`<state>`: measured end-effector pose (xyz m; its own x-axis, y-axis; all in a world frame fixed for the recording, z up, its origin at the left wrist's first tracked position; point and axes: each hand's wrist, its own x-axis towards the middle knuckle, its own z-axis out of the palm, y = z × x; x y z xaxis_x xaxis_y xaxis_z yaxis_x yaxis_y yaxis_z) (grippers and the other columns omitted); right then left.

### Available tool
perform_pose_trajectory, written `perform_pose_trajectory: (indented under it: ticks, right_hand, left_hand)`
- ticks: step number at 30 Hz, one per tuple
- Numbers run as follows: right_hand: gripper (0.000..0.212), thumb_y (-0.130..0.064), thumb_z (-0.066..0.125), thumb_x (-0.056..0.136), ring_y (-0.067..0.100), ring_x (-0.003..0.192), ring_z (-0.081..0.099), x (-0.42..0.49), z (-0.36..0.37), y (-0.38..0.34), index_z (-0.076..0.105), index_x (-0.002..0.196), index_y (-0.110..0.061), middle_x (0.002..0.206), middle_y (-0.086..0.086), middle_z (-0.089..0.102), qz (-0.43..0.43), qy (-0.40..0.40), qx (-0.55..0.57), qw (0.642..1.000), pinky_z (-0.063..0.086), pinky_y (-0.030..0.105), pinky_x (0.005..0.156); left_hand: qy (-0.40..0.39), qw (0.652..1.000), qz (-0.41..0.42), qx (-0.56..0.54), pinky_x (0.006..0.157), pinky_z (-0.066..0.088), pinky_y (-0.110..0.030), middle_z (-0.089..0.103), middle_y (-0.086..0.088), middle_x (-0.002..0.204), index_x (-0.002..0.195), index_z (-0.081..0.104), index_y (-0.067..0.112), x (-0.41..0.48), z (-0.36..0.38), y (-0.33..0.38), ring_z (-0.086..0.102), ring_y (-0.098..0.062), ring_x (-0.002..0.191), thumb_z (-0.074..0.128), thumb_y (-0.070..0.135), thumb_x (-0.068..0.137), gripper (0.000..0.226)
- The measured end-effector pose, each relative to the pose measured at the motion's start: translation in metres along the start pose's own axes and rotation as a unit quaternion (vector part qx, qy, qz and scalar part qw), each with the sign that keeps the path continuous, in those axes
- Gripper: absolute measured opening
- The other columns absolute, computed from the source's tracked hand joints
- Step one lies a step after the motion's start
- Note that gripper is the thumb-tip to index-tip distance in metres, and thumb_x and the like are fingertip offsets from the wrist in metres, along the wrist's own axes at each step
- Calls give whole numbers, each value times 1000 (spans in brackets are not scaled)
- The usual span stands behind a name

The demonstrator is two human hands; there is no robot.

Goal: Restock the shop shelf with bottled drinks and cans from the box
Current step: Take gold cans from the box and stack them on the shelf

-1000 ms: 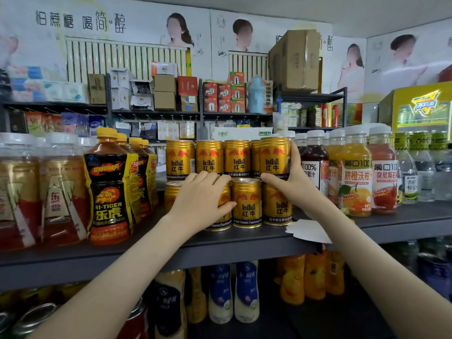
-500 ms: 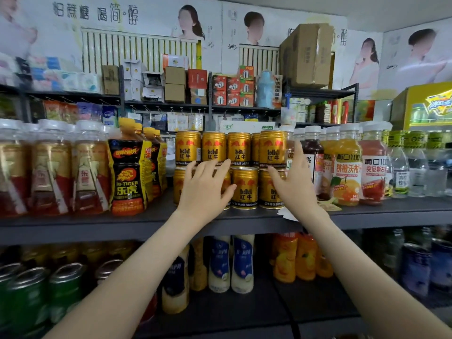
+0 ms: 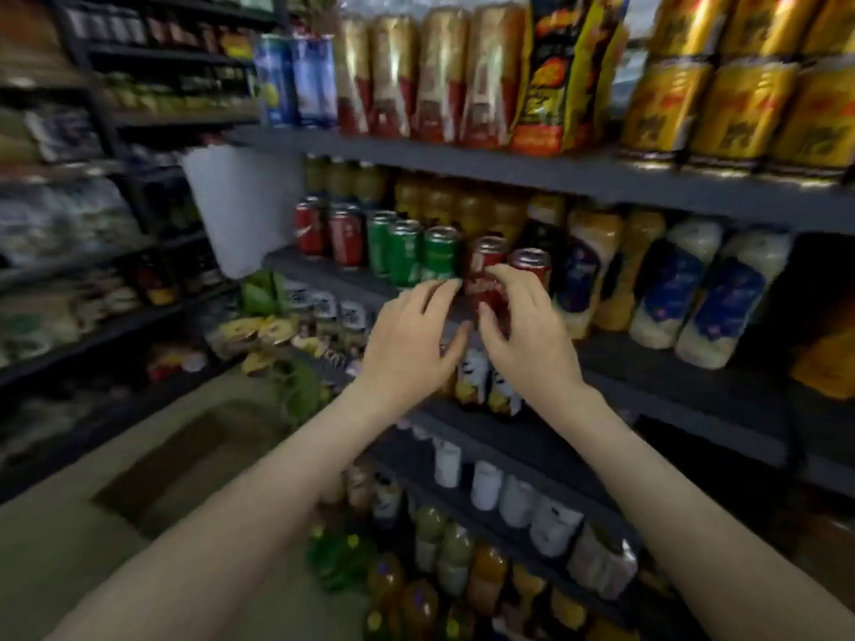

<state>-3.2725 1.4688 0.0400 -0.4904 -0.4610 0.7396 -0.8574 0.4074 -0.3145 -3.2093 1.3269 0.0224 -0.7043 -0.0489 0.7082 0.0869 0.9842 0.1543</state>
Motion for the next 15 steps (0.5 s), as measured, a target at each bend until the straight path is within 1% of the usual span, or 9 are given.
perform_pose_trajectory:
  ticks: [3, 5, 7, 8, 11, 12, 14, 15]
  right_hand:
    - [46, -20, 51, 97, 20, 124, 47, -17, 75, -39, 41, 140, -8, 136, 6, 48, 27, -120, 58, 991, 41, 29, 97]
    - [47, -22, 49, 97, 20, 126, 45, -25, 124, -67, 38, 141, -10, 138, 5, 45, 21, -179, 79, 980, 40, 28, 96]
    - [46, -24, 48, 98, 21, 124, 46, -30, 171, -96, 39, 141, -10, 136, 6, 46, -1, -222, 92, 971, 42, 28, 93]
    - [46, -24, 48, 98, 21, 123, 46, -31, 194, -110, 39, 141, -11, 136, 6, 47, -10, -240, 97, 966, 43, 29, 92]
    - [47, -24, 48, 97, 21, 125, 44, -28, 266, -157, 38, 142, -10, 136, 7, 46, -36, -283, 115, 952, 41, 29, 96]
    - [48, -24, 47, 98, 22, 125, 44, -25, 291, -173, 38, 142, -10, 136, 7, 46, -45, -294, 119, 947, 41, 30, 97]
    - [48, -24, 46, 98, 21, 126, 43, -21, 342, -203, 36, 143, -11, 137, 6, 44, -62, -326, 120, 936, 41, 31, 98]
    - [48, -25, 46, 99, 21, 127, 43, -20, 368, -217, 35, 143, -12, 138, 5, 43, -66, -346, 117, 929, 43, 31, 97]
  left_hand:
    - [-71, 991, -105, 39, 86, 52, -39, 61, -11, 121, 131, 54, 5, -70, -16, -57, 60, -28, 109, 38, 41, 92, 55]
    - [-89, 981, -161, 63, 83, 52, -39, 61, -11, 119, 130, 54, 5, -109, -29, -92, 61, -29, 105, 47, 36, 92, 49]
    - [-101, 969, -210, 82, 81, 51, -40, 62, -14, 117, 128, 55, 3, -144, -43, -127, 61, -32, 102, 56, 28, 90, 45]
    - [-108, 962, -235, 89, 80, 52, -41, 62, -15, 116, 127, 55, 3, -161, -50, -146, 61, -33, 101, 55, 29, 90, 45]
    - [-130, 940, -297, 109, 76, 55, -42, 62, -14, 114, 127, 56, 5, -209, -74, -206, 62, -33, 97, 40, 41, 88, 55]
    - [-135, 932, -314, 118, 74, 56, -42, 62, -15, 112, 126, 56, 5, -226, -82, -228, 63, -34, 94, 40, 41, 87, 56]
    - [-152, 913, -353, 135, 71, 56, -41, 63, -16, 110, 125, 57, 4, -259, -98, -273, 64, -35, 90, 48, 35, 87, 50]
    - [-160, 902, -375, 140, 74, 55, -41, 62, -16, 113, 127, 55, 4, -275, -106, -295, 63, -36, 92, 52, 32, 88, 48]
